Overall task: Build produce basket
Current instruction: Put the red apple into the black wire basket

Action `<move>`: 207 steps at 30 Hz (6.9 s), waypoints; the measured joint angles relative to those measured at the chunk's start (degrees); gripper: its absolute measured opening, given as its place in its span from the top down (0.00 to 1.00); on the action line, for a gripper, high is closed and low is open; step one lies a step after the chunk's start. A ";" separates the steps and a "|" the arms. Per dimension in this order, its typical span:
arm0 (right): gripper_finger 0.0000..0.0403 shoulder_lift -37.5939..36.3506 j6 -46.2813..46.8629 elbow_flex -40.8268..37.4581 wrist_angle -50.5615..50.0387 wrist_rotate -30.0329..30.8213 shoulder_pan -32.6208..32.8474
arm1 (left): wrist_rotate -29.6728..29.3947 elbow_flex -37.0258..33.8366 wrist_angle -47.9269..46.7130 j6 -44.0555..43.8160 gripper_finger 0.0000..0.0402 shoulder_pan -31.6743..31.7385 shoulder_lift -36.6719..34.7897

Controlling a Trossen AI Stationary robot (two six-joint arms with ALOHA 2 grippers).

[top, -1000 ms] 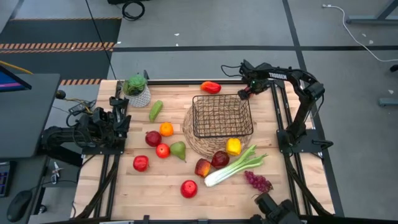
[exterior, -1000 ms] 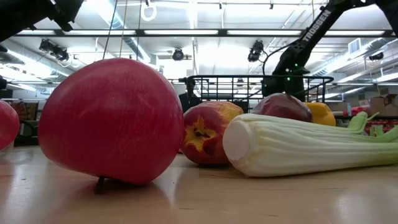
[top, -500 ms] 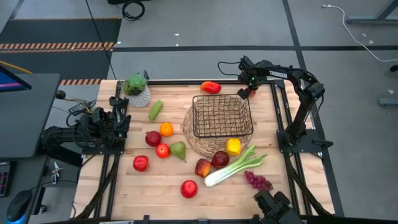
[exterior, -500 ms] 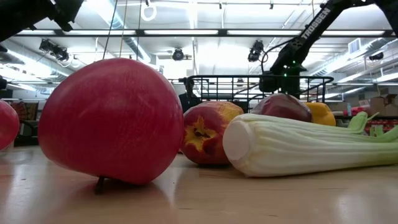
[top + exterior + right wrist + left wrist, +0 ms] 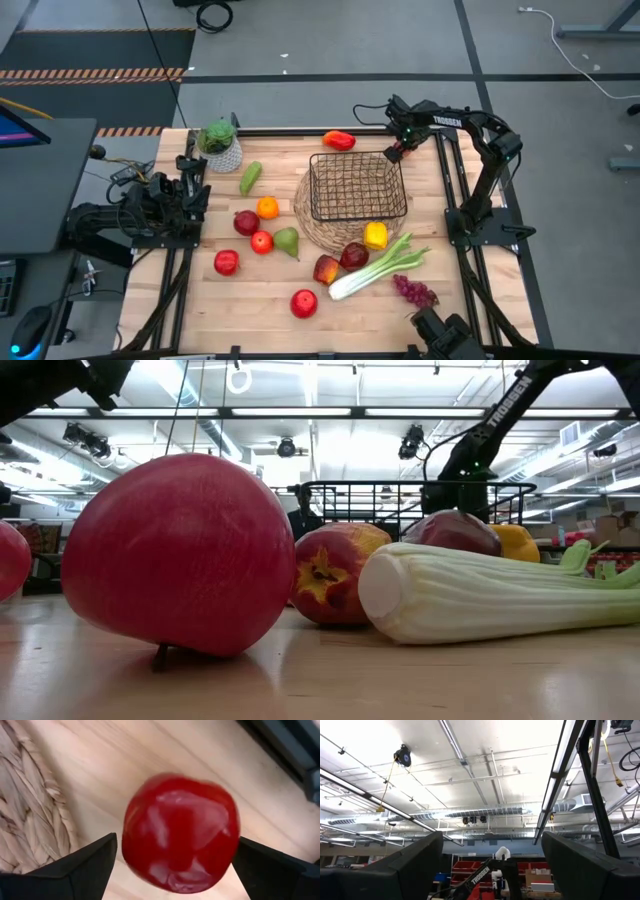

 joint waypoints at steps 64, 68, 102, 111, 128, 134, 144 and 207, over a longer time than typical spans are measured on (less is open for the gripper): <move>0.24 -7.38 -25.68 28.31 -18.64 3.11 52.82 | 0.00 0.05 -2.66 0.42 0.13 0.01 0.00; 0.24 -7.48 -25.75 28.29 -18.55 7.13 53.78 | -1.25 3.57 -13.41 0.29 0.13 0.00 0.09; 0.24 -7.52 -51.70 28.31 -11.93 34.60 66.15 | -19.12 11.63 -9.17 17.91 0.13 0.13 7.15; 0.24 -7.66 -28.77 28.31 -11.75 6.70 56.87 | -18.04 11.63 -4.57 21.53 0.13 0.13 7.15; 0.23 -8.90 1.40 17.32 4.10 -36.33 34.18 | -17.88 11.63 -4.80 20.80 0.13 0.13 7.15; 0.21 -8.90 23.24 15.57 10.38 -32.40 30.91 | -17.88 11.63 -4.83 20.67 0.13 0.13 7.15; 0.21 -8.90 51.29 15.57 25.74 -28.60 30.69 | -17.90 11.63 -5.01 20.55 0.13 0.13 7.15; 0.21 -8.83 4.93 15.87 -13.32 -8.54 34.05 | -17.94 11.63 -5.60 19.34 0.13 0.11 7.15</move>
